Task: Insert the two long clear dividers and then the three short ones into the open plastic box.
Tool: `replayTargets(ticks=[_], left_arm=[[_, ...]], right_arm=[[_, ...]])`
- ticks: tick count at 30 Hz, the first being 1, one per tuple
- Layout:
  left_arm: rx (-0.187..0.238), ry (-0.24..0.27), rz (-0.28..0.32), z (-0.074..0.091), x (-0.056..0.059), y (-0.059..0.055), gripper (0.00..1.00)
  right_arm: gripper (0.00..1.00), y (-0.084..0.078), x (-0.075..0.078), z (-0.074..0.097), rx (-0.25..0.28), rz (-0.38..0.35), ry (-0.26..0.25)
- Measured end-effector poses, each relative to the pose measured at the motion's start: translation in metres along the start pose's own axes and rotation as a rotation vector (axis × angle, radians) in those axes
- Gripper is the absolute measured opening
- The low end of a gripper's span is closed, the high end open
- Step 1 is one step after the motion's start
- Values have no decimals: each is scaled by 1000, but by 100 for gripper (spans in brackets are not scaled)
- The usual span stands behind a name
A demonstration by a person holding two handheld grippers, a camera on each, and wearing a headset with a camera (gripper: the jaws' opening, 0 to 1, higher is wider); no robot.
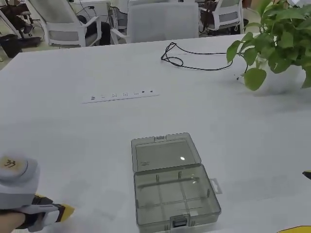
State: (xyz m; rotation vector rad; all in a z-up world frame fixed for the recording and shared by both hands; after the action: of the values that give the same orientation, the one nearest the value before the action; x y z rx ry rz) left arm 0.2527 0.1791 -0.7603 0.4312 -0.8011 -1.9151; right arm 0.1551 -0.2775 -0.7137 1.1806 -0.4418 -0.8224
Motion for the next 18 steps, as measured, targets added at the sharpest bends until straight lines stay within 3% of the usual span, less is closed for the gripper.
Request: replayTargets(ticks=[18], left_arm=[[179, -54, -55, 8, 27, 55, 30]], right_arm=[[100, 10, -12, -20, 38, -6, 31]])
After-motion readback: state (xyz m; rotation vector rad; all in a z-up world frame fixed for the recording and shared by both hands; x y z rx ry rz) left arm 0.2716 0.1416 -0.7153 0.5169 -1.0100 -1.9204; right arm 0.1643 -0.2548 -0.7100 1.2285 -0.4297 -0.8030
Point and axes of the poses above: the centre of the closed fingertips' face, and the gripper's own axes: z roughly backward along the fingers, x roughly to its right, y roughly out of its top, the point moved 7 cm from there along z, roughly backward along the fingers, and after that the axes turned 10 degrees about x, right-handed, at the moved point
